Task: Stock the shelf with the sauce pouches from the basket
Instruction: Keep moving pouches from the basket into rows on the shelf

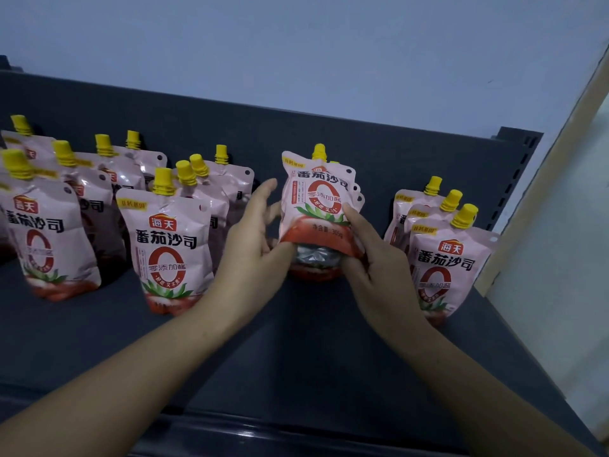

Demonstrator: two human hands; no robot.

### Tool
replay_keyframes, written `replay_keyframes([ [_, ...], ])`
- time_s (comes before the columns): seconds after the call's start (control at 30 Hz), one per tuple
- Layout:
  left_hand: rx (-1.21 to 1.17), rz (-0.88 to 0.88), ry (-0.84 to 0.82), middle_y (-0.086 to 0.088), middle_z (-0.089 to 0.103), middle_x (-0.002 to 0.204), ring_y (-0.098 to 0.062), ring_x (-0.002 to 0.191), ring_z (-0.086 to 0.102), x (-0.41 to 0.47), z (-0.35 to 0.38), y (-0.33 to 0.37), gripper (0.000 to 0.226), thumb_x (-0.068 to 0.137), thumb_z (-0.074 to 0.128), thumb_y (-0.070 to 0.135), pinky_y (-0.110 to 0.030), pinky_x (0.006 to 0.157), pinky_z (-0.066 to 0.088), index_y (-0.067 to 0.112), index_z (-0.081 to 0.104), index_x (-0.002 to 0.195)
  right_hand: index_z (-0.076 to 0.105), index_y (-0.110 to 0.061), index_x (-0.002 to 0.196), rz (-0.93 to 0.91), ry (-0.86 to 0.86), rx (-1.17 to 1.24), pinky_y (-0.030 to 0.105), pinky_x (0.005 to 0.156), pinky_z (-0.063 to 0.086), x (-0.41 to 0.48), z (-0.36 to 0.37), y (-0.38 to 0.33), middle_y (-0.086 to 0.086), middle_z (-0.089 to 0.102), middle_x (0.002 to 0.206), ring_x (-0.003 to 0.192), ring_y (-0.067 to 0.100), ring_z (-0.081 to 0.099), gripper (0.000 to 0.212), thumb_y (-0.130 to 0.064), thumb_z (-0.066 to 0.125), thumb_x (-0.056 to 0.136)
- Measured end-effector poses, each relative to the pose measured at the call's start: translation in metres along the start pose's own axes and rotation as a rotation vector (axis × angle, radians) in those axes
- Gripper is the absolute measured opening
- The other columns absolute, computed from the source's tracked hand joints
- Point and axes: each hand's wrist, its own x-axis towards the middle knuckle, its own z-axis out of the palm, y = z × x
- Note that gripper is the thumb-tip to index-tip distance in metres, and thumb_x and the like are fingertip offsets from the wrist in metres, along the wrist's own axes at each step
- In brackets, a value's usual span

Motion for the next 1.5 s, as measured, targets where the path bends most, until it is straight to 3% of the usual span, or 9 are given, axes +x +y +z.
replay_keyframes([
  [0.13,-0.176,-0.066,-0.162,0.012,0.058,0.13,-0.006,0.095,0.068,-0.002,0.0,-0.002,0.085,0.072,0.067,-0.013,-0.032,0.081,0.058,0.039,0.028,0.127,0.041,-0.022,0.138,0.084,0.067,0.264,0.002,0.083,0.041,-0.003,0.004,-0.001,-0.019,0.054,0.117,0.1,-0.012,0.055,0.052,-0.011,0.042,0.087],
  [0.27,-0.435,-0.157,-0.244,0.013,0.068,0.115,-0.011,0.104,0.067,-0.005,0.0,-0.001,0.08,0.068,0.071,-0.001,-0.028,0.076,0.057,0.046,0.034,0.121,0.032,-0.026,0.138,0.095,0.049,0.411,0.003,0.088,0.04,-0.005,0.007,-0.001,-0.03,0.044,0.12,0.11,-0.021,0.047,0.051,0.0,0.04,0.095],
  [0.4,-0.33,-0.066,-0.292,0.021,0.051,0.133,-0.009,0.112,0.062,0.002,-0.009,-0.004,0.118,0.065,0.068,-0.004,-0.027,0.082,0.056,0.042,-0.005,0.145,0.003,-0.033,0.145,0.16,-0.306,0.608,0.006,0.093,0.04,-0.009,-0.01,0.007,-0.039,0.037,0.125,0.117,-0.018,0.045,0.09,0.011,0.049,0.082],
  [0.5,-0.206,-0.062,-0.441,0.028,0.036,0.14,-0.008,0.119,0.057,0.006,-0.018,-0.018,0.126,0.071,0.067,-0.012,-0.033,0.089,0.054,0.046,-0.02,0.142,0.022,-0.04,0.138,0.267,-0.445,0.7,0.015,0.091,0.047,-0.008,-0.015,0.016,-0.02,0.055,0.129,0.117,0.001,0.056,0.087,0.004,0.066,0.076],
  [0.6,-0.072,-0.055,-0.569,0.032,0.022,0.141,0.007,0.126,0.044,0.009,-0.016,-0.035,0.122,0.075,0.063,-0.017,-0.022,0.093,0.049,0.04,-0.022,0.142,0.047,-0.03,0.122,0.363,-0.34,0.594,0.021,0.083,0.054,-0.007,-0.002,0.033,-0.003,0.069,0.112,0.104,0.01,0.066,0.065,0.001,0.073,0.071],
  [0.8,0.237,-0.042,-0.583,0.039,0.02,0.131,0.027,0.12,0.031,0.013,-0.005,-0.06,0.115,0.078,0.07,0.001,-0.002,0.097,0.035,0.051,-0.018,0.132,0.044,-0.037,0.11,0.429,-0.273,0.391,0.017,0.084,0.052,-0.011,0.023,0.058,-0.01,0.062,0.111,0.103,0.0,0.062,0.066,-0.004,0.08,0.066],
  [1.0,0.445,-0.02,-0.41,0.009,0.03,0.149,-0.007,0.133,0.038,0.015,0.001,-0.071,0.107,0.079,0.072,0.014,-0.026,0.108,0.037,0.046,-0.009,0.141,0.041,-0.031,0.112,0.435,-0.231,0.254,0.007,0.078,0.045,-0.005,0.033,0.059,-0.025,0.055,0.102,0.097,-0.007,0.054,0.059,-0.011,0.079,0.07],
  [1.17,0.503,0.036,-0.415,0.005,0.027,0.152,-0.012,0.135,0.037,0.013,0.003,-0.075,0.103,0.083,0.066,0.015,-0.021,0.105,0.032,0.057,-0.019,0.121,0.041,-0.028,0.111,0.457,-0.235,0.212,0.002,0.073,0.042,-0.003,0.033,0.056,-0.021,0.052,0.106,0.094,-0.01,0.052,0.057,-0.013,0.078,0.071],
  [1.5,0.568,-0.128,-0.452,0.001,0.024,0.154,-0.015,0.136,0.037,0.007,-0.004,-0.073,0.113,0.081,0.069,0.015,-0.027,0.111,0.031,0.026,-0.023,0.146,0.039,-0.015,0.131,0.557,-0.263,0.092,0.022,0.092,0.042,-0.009,0.019,0.044,-0.001,0.056,0.128,0.111,0.01,0.053,0.068,-0.02,0.076,0.075],
])
